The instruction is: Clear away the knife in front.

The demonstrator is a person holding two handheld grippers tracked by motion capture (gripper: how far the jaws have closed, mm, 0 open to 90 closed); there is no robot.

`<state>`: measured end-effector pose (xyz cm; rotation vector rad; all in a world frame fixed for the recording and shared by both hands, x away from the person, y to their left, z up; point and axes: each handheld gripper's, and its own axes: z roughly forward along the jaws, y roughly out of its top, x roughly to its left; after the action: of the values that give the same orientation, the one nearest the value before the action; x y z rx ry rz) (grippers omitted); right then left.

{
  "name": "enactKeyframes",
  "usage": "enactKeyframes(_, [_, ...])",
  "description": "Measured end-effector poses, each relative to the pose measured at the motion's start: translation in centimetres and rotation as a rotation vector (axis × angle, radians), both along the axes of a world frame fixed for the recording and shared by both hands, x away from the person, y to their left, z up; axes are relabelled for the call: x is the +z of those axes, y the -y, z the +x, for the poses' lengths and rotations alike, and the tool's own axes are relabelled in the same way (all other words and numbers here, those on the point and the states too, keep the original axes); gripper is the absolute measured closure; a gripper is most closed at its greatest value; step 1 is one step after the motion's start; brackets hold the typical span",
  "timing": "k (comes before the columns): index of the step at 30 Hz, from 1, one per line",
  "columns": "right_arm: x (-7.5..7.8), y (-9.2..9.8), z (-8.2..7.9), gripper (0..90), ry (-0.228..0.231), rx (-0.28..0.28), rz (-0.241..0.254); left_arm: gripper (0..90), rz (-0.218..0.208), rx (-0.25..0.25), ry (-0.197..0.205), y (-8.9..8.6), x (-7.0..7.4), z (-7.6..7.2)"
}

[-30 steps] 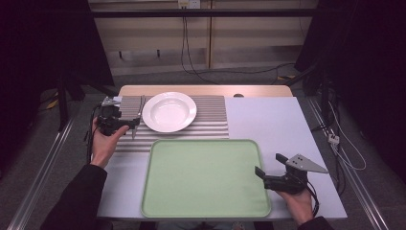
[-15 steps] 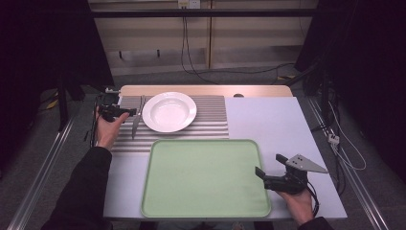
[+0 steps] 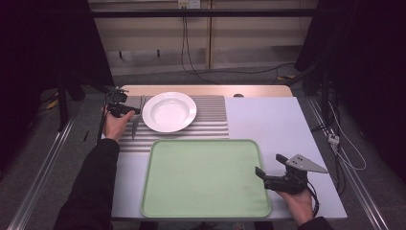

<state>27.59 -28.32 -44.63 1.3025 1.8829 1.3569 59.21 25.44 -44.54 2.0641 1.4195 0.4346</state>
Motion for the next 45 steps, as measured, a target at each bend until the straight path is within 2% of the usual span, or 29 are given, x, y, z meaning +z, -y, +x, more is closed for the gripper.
enactKeyframes(1, [0.0,0.0,0.0,3.8,-0.001,0.000,0.000,43.4,-0.011,-0.006,-0.016,0.3,-0.3,0.1])
enactKeyframes(4, [0.0,0.0,0.0,3.8,-0.001,0.000,0.002,48.1,0.004,-0.012,-0.034,0.5,-0.5,0.2])
enactKeyframes(6, [0.0,0.0,0.0,3.8,-0.002,0.005,0.003,55.4,0.014,-0.013,-0.030,0.8,-0.5,0.2])
enactKeyframes(8, [0.0,-0.1,0.0,3.8,-0.003,0.009,0.002,61.0,0.004,-0.014,-0.041,1.0,-0.4,0.4])
enactKeyframes(10, [0.0,-0.1,0.1,3.8,-0.004,0.011,0.000,64.2,-0.004,-0.006,-0.050,1.1,-0.5,0.5])
enactKeyframes(15, [-0.1,-0.1,0.1,3.8,-0.005,0.013,-0.003,69.9,0.011,-0.011,-0.051,1.6,-0.4,1.0])
enactKeyframes(18, [-0.1,-0.1,0.1,3.8,-0.005,0.012,-0.004,73.4,0.000,-0.009,-0.054,1.7,-0.5,1.1])
enactKeyframes(29, [-0.1,0.0,0.0,3.8,-0.006,0.006,-0.004,79.5,-0.018,0.016,-0.080,1.6,-0.5,1.0])
enactKeyframes(33, [-0.1,0.0,0.0,3.8,-0.007,0.005,-0.003,79.6,-0.006,0.015,-0.090,1.6,-0.3,0.8])
enactKeyframes(37, [-0.1,0.0,0.0,3.8,-0.006,0.004,-0.003,79.7,-0.004,0.014,-0.090,1.5,-0.3,0.4])
enactKeyframes(45, [-0.1,-0.1,0.1,3.8,-0.007,0.007,-0.006,79.7,-0.026,0.008,-0.098,0.6,-0.3,-1.1])
